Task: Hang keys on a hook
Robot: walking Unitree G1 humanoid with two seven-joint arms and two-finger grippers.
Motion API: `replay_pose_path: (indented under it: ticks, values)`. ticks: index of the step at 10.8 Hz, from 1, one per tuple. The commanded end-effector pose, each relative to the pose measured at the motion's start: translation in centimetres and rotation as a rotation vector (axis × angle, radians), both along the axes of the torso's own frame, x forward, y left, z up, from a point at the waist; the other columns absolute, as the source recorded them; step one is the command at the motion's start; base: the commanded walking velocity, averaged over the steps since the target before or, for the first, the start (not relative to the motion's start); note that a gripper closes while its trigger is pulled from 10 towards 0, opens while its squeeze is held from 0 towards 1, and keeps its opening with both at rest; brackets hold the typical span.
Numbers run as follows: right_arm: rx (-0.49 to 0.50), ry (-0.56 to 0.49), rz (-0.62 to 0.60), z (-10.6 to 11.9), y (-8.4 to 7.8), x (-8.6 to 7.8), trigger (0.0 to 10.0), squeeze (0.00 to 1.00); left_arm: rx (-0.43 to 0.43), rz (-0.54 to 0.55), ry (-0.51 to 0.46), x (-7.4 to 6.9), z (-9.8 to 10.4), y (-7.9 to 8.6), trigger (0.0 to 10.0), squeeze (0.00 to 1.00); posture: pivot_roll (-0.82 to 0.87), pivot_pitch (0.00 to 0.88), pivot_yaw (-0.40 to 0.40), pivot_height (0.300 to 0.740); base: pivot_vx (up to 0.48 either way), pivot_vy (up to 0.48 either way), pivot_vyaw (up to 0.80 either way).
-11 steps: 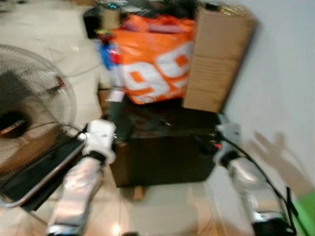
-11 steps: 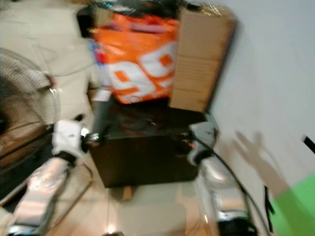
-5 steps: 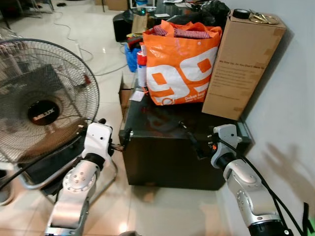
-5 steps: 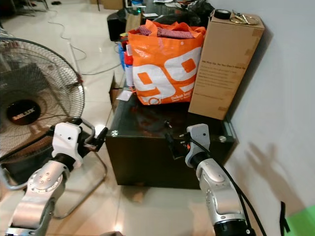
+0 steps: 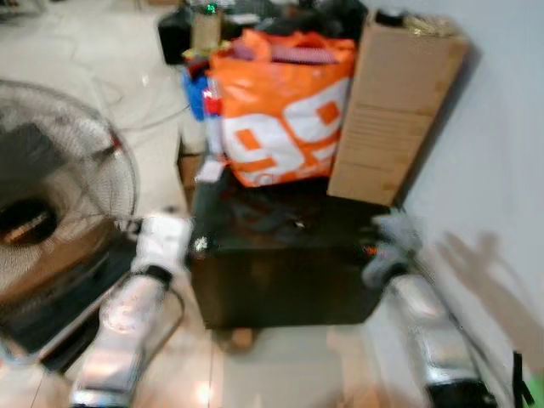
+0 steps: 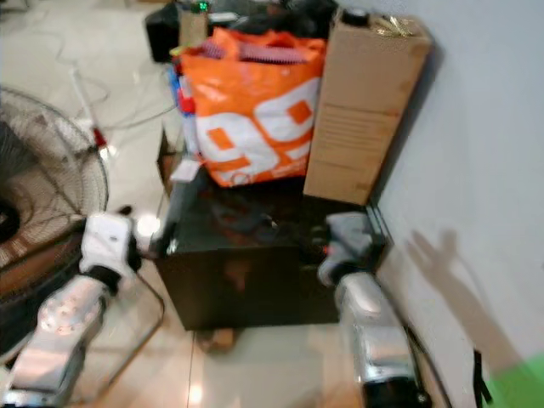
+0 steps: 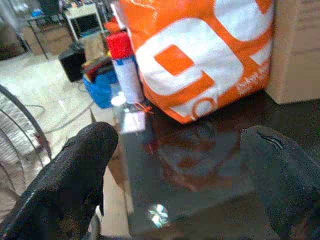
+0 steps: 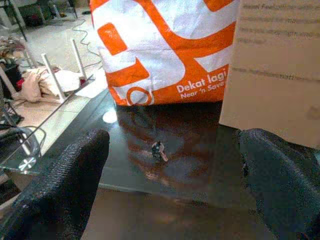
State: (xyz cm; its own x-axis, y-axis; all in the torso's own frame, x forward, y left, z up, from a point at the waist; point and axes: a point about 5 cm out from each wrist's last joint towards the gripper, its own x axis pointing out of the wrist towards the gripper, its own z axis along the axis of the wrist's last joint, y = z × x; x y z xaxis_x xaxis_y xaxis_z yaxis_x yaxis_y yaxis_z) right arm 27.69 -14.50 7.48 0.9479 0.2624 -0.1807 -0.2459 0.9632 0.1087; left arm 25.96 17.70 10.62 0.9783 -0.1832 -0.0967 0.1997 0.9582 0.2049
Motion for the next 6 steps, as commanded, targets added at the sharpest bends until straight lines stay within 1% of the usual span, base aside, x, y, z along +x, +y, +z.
replay_pose_path:
  ticks: [1, 6]
  values:
    - [-0.017, -0.006, -0.035, 0.15, -1.25, 0.06, 10.0, 1.00, 0.002, -0.018, -0.009, 0.09, 0.19, -0.66, 10.0, 0.16, -0.01, 0.000, 0.003, 0.740, 0.356, 0.000, 0.00]
    - [-0.042, -0.008, -0.045, 0.23, -1.73, 0.21, 10.0, 1.00, 0.006, -0.033, -0.005, 0.11, 0.20, -0.83, 10.0, 0.16, -0.01, 0.000, 0.004, 0.740, 0.364, 0.000, 0.00]
